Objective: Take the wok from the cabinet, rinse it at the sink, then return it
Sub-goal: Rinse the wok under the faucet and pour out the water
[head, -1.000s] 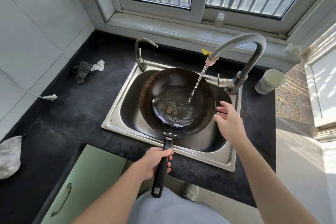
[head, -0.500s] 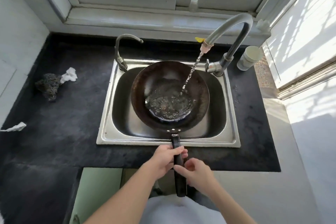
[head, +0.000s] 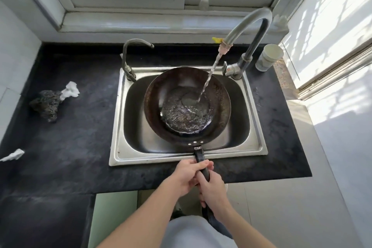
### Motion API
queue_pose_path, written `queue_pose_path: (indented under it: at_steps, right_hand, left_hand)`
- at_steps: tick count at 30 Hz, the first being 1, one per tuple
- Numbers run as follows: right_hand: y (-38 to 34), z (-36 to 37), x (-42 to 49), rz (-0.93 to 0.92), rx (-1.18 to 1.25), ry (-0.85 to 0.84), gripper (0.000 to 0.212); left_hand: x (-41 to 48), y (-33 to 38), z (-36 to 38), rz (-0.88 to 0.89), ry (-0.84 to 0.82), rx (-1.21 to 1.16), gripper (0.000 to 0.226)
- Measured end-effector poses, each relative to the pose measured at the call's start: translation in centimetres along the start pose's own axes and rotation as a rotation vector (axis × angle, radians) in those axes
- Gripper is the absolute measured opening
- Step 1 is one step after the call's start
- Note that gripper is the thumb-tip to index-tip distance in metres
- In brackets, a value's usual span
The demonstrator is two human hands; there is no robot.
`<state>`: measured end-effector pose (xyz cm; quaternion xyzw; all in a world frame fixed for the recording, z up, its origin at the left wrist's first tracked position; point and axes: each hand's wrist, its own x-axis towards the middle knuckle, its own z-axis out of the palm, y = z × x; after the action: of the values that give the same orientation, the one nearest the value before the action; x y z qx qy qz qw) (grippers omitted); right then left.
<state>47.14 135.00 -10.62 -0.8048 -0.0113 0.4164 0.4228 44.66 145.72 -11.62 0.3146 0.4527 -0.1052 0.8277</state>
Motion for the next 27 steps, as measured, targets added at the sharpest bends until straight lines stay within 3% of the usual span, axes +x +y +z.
queue_pose_path:
  at_steps: [4, 12, 27]
  right_hand:
    - [0.1, -0.3, -0.2, -0.085, -0.086, 0.022, 0.028]
    - [0.6, -2.7, -0.9, -0.056, -0.049, -0.016, 0.041]
    - [-0.2, -5.0, -2.1, -0.092, -0.082, -0.057, 0.049]
  left_hand:
    - [-0.6, -0.6, 0.7, 0.007, 0.019, -0.114, 0.022]
    - [-1.3, -1.6, 2.4, 0.057, -0.064, -0.36, 0.023]
    - [-1.9, -2.3, 4.6, 0.195, -0.016, -0.323, 0.011]
